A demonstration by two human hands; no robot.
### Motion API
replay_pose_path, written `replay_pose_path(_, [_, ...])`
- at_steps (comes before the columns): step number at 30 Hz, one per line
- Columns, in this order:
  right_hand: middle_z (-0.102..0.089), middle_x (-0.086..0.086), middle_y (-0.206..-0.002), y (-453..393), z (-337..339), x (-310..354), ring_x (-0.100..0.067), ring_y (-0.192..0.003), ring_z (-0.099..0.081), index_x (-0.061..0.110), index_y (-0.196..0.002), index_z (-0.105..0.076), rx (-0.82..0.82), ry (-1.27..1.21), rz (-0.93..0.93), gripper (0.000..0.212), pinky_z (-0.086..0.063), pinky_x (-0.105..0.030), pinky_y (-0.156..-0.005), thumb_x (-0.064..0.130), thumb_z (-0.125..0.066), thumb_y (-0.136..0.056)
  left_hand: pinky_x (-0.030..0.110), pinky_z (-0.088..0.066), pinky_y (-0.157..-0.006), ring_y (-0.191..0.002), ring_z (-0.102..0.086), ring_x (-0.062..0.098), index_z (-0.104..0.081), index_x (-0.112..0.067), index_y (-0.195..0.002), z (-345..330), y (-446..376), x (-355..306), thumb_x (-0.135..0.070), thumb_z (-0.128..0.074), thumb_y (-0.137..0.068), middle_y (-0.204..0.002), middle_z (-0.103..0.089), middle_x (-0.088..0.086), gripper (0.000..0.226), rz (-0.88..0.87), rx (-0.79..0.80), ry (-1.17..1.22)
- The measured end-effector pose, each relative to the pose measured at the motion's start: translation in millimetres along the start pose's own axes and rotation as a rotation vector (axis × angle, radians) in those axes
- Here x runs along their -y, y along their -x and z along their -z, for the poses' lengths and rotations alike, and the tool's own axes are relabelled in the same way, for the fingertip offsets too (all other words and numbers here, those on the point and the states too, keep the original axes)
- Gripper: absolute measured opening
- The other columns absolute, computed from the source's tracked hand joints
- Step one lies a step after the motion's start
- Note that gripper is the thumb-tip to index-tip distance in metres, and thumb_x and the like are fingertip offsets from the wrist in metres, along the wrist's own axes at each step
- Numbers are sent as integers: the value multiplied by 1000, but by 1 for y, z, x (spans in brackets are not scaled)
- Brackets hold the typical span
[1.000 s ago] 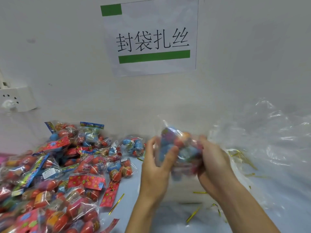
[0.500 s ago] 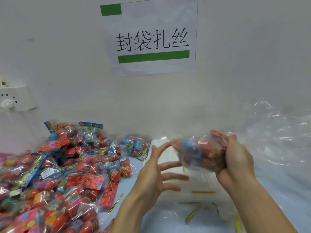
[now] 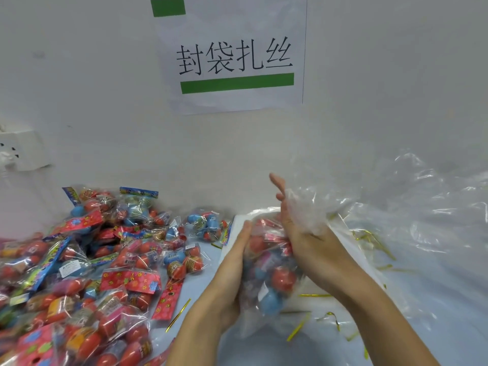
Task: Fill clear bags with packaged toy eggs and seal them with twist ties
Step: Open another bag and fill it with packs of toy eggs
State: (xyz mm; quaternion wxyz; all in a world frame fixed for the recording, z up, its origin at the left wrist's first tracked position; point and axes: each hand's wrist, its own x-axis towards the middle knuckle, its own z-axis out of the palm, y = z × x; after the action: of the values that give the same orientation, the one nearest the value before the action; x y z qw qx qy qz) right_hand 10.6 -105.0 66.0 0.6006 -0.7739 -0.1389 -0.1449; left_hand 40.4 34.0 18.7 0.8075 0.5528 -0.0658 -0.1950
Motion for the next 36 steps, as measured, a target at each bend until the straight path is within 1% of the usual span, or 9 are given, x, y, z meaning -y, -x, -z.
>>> replay_pose_path(4, [-74, 13, -108, -1, 17, -4, 5, -100, -67, 36, -104, -75, -107, -20, -119, 40, -50, -14, -91, 55, -40, -96, 21, -55, -59, -68, -71, 4, -71, -23, -108, -12, 1, -2, -69, -51, -87, -95, -74, 0, 55, -36, -241, -381])
replay_pose_path(6, [-77, 10, -98, 0, 28, -7, -2, -95, -70, 26, -93, -77, -96, 20, -180, 44, -51, -20, -87, 51, -42, -98, 20, -54, -82, -92, -64, -6, -56, -30, -122, -15, 3, -6, -66, -52, -85, -117, -65, -9, 51, -257, -385, -547])
replay_pose_path(9, [-78, 15, -88, 3, 35, -7, 1, -86, -72, 28, -88, -80, 32, 33, -205, 42, -51, -15, -75, 41, -44, -104, 15, -42, -99, -120, -53, -8, -58, -35, -128, -23, 11, -13, -62, -59, -83, -130, -59, -19, 52, -457, -207, -583])
replay_pose_path(12, [-78, 14, -88, 5, 29, -6, 0, -86, -73, 42, -89, -78, 255, 56, -193, 40, -55, -16, -73, 20, -49, -105, 14, -47, -83, -89, -63, -5, -74, -24, -92, -36, 18, -21, -32, -64, -94, -88, -69, -13, 13, -493, 65, -568])
replay_pose_path(14, [-79, 8, -96, 6, 23, -4, -8, -94, -74, 40, -94, -78, 351, 0, -239, 27, -59, -28, -86, 27, -55, -99, 11, -45, -65, -66, -59, -4, -69, -28, -66, -36, 24, -28, -25, -62, -92, -64, -62, -13, 27, -485, 133, -576])
replay_pose_path(19, [-77, 9, -105, 8, 8, -1, -8, -104, -71, 36, -101, -77, 497, -75, -179, 38, -57, -24, -90, 17, -49, -83, 27, -57, -74, -78, -69, 11, -77, -12, -75, -23, 26, -35, -10, -66, -93, -76, -75, 3, 20, -482, 82, -552])
replay_pose_path(28, [-77, 3, -92, 4, -10, -25, -17, -92, -75, 35, -103, -72, 237, -148, -156, 27, -59, -40, -83, 31, -64, -78, 30, -59, -71, -81, -75, 29, -81, -11, -82, -16, 13, -25, -7, -71, -88, -84, -77, 14, 13, -518, -149, -299])
replay_pose_path(33, [-76, -6, -95, 3, -9, -24, -23, -92, -76, 12, -97, -72, 84, -169, -91, 30, -60, -48, -89, 32, -75, -74, 29, -58, -64, -74, -74, 23, -80, -13, -73, -16, 12, -24, -6, -70, -87, -76, -76, 10, 19, -522, -213, -204])
replay_pose_path(36, [-77, -7, -88, 3, -9, -25, -21, -88, -76, 12, -87, -76, 43, -159, -58, 18, -60, -41, -83, 26, -74, -76, 24, -55, -60, -66, -71, 16, -78, -14, -68, -17, 10, -23, -6, -71, -86, -68, -73, 5, 21, -502, -238, -185])
